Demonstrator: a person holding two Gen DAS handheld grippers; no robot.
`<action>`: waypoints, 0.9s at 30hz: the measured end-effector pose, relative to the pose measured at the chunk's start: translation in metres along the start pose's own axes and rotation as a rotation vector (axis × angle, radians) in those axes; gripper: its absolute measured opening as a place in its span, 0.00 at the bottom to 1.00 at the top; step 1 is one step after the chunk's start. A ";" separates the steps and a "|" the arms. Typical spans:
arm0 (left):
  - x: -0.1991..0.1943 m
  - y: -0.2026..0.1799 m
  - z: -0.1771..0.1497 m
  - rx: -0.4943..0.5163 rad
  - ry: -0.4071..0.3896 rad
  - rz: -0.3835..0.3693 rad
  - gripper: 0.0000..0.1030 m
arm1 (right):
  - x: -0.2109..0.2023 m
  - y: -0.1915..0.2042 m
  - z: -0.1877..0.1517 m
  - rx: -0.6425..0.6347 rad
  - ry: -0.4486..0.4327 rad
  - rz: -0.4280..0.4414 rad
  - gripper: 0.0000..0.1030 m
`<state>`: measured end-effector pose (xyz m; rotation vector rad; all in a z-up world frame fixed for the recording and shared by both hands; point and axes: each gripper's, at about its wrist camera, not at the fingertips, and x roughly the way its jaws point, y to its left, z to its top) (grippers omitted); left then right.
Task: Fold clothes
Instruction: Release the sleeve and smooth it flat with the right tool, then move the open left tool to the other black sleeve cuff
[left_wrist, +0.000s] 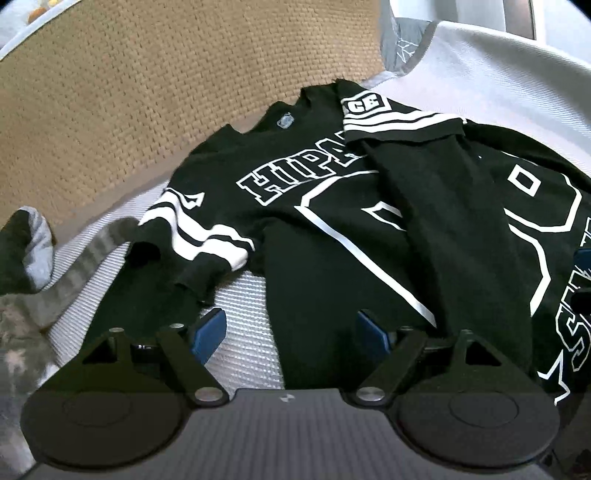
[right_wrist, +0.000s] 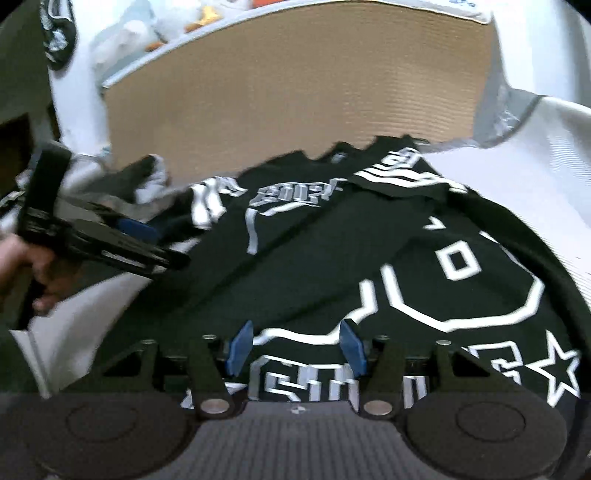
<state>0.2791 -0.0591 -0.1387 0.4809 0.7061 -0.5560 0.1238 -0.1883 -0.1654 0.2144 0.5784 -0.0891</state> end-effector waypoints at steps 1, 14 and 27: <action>-0.001 0.000 0.000 0.000 -0.001 0.007 0.77 | 0.000 -0.002 -0.003 -0.008 -0.001 -0.015 0.55; -0.007 0.017 -0.011 -0.054 0.042 0.104 0.77 | 0.014 0.002 -0.028 -0.145 -0.018 -0.088 0.58; -0.057 0.075 -0.071 -0.245 0.068 0.217 0.77 | 0.016 -0.001 -0.027 -0.143 -0.026 -0.072 0.59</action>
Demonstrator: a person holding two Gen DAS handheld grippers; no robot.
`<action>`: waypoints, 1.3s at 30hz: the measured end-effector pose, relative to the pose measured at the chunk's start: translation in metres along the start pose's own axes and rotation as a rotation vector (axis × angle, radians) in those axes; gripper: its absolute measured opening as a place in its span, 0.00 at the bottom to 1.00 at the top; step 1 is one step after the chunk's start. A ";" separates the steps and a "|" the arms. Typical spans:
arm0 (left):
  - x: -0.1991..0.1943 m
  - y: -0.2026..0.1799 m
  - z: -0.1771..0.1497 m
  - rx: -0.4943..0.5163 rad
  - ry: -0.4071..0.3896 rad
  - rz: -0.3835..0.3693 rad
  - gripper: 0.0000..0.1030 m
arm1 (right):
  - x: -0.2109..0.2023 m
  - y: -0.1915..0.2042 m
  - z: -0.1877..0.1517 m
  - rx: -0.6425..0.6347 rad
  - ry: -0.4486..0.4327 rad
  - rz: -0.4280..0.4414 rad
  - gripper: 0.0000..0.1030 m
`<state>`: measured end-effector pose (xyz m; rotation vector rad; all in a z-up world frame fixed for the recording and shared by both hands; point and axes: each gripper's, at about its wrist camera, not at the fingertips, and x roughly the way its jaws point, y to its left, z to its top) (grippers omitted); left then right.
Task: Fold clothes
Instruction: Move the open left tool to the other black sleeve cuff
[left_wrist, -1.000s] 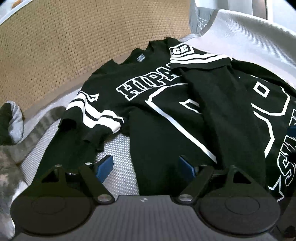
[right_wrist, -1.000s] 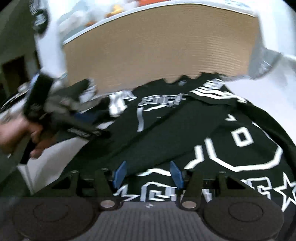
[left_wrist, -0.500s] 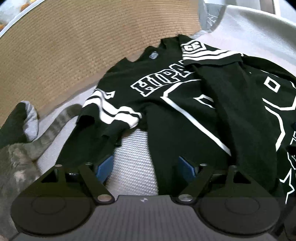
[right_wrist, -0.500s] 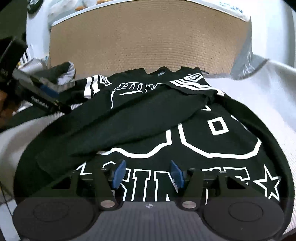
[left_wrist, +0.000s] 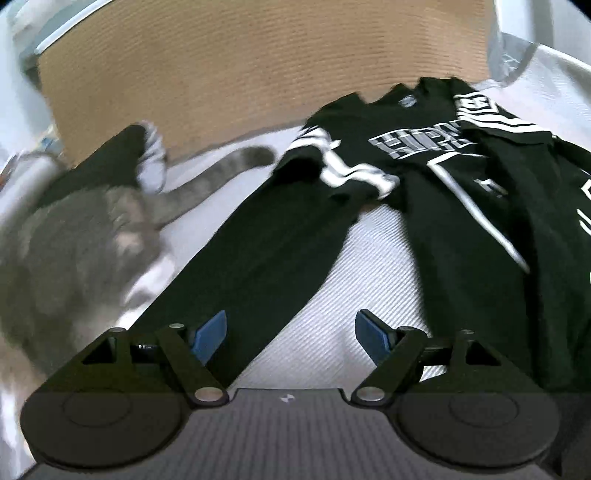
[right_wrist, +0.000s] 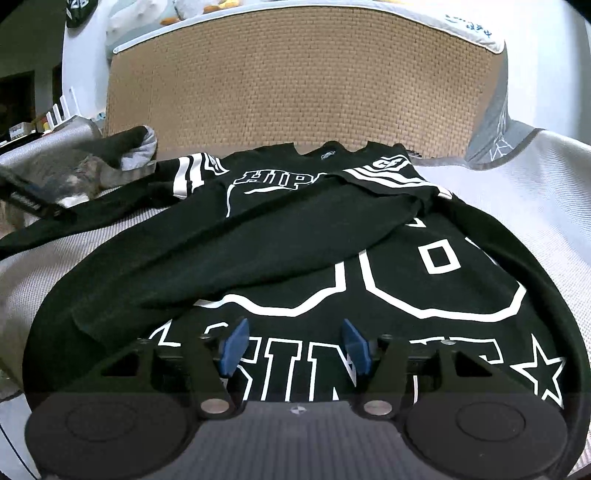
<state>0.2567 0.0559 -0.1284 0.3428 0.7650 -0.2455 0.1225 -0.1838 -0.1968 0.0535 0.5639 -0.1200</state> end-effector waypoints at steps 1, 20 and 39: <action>-0.002 0.007 -0.004 -0.012 0.003 0.004 0.77 | 0.000 0.000 0.000 -0.001 -0.001 0.001 0.59; -0.028 0.084 -0.075 -0.094 0.060 0.096 0.77 | 0.004 0.001 -0.003 -0.029 -0.023 0.000 0.63; -0.011 0.105 -0.102 -0.210 0.064 0.165 0.70 | 0.004 0.000 -0.006 -0.029 -0.041 0.004 0.64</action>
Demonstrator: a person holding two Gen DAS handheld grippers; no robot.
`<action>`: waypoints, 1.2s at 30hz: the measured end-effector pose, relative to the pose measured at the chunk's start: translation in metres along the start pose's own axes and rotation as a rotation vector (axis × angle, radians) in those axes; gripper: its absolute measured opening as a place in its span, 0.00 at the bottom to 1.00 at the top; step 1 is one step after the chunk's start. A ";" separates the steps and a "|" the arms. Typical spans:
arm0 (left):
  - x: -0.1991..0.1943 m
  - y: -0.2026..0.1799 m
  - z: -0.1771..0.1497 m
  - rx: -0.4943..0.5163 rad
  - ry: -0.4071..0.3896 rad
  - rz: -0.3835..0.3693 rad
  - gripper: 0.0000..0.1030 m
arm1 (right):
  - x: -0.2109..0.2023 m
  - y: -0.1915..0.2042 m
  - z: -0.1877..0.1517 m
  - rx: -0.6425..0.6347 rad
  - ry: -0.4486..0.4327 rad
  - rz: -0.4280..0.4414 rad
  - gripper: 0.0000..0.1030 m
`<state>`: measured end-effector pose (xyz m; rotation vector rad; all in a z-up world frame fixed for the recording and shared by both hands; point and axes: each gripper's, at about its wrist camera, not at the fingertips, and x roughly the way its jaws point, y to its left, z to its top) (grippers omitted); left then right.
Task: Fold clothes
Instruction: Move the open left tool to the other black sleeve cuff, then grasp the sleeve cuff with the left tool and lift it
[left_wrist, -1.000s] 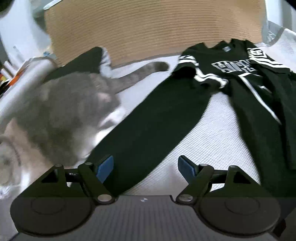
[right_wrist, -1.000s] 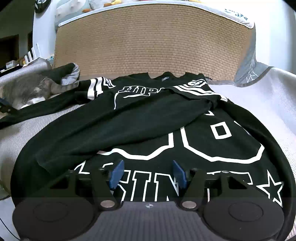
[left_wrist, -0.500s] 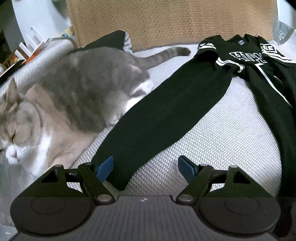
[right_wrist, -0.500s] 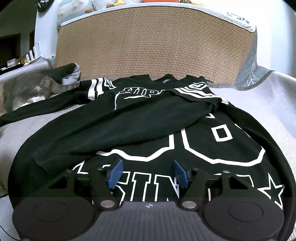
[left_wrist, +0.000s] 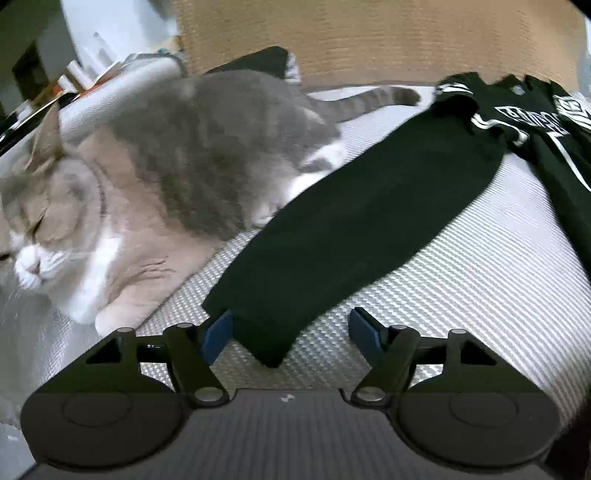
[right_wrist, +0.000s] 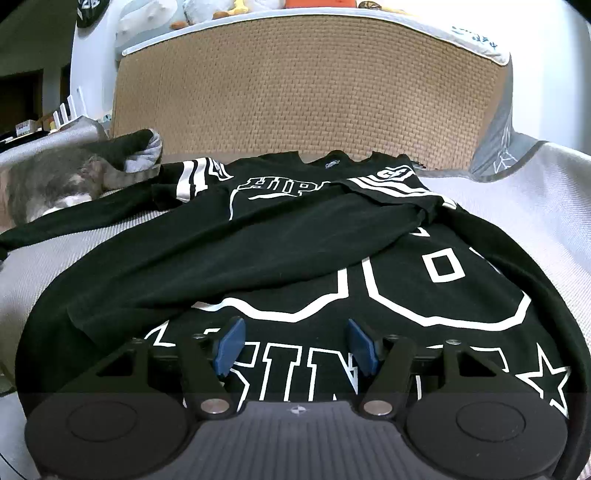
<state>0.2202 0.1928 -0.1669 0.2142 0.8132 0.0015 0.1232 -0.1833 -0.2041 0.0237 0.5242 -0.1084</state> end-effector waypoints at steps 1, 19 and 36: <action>0.001 0.002 0.000 -0.013 0.001 -0.003 0.65 | 0.000 0.000 0.000 -0.002 -0.001 -0.001 0.64; -0.013 -0.009 0.020 0.017 -0.059 -0.016 0.10 | 0.000 0.001 0.000 -0.006 -0.003 -0.002 0.65; -0.063 -0.072 0.150 0.028 -0.394 -0.275 0.09 | 0.001 -0.001 0.002 0.006 0.000 0.006 0.65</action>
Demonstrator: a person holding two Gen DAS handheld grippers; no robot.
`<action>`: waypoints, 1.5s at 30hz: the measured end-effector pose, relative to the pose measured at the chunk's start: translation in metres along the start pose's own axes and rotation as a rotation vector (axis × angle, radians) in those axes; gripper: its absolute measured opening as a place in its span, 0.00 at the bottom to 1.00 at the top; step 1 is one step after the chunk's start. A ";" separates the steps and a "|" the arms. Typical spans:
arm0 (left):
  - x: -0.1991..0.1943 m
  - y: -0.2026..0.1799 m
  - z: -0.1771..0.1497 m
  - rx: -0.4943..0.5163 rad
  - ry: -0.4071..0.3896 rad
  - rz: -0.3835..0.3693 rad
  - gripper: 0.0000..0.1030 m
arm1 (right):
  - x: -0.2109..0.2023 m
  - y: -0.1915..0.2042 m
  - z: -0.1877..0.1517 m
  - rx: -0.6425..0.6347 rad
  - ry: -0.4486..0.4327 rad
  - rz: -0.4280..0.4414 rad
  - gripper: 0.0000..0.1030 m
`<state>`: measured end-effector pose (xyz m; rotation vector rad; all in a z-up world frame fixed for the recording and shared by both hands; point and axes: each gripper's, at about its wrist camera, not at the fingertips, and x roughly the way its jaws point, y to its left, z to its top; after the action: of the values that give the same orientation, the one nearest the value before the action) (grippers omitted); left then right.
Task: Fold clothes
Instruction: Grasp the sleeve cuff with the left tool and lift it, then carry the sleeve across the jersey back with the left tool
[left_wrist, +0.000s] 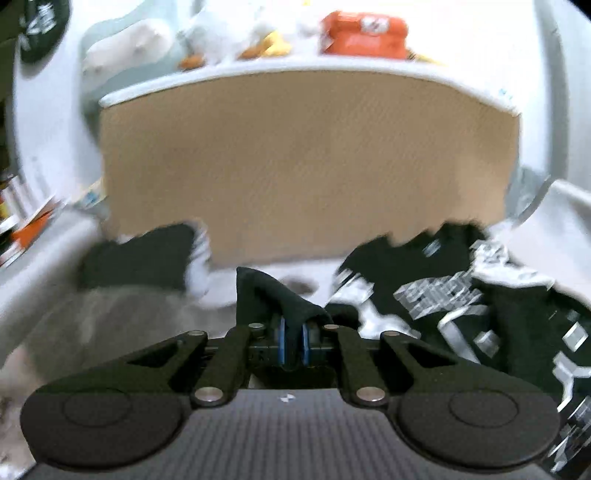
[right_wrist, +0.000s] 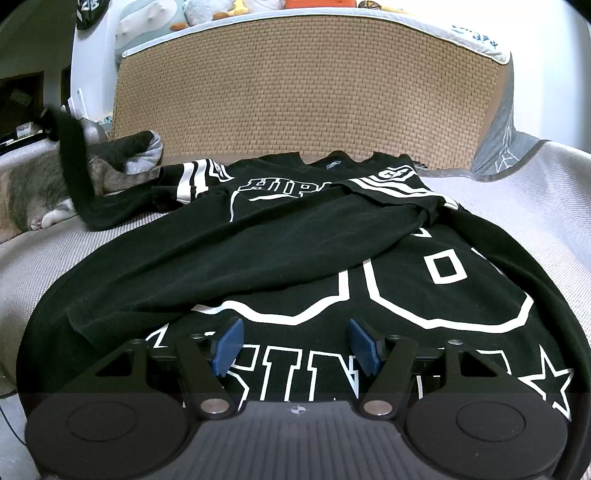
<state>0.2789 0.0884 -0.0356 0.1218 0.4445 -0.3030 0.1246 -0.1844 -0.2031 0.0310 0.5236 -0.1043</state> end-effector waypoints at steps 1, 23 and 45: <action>0.003 -0.007 0.008 0.000 -0.015 -0.033 0.09 | 0.000 0.000 0.000 0.001 0.000 0.001 0.65; 0.047 -0.328 0.028 0.507 0.140 -0.816 0.09 | -0.001 -0.005 0.000 0.026 -0.003 0.029 0.65; 0.042 -0.345 -0.025 0.612 0.346 -0.930 0.48 | 0.000 -0.004 0.000 0.012 -0.007 0.024 0.66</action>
<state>0.1964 -0.2454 -0.0940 0.5747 0.7251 -1.3468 0.1239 -0.1880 -0.2029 0.0484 0.5153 -0.0840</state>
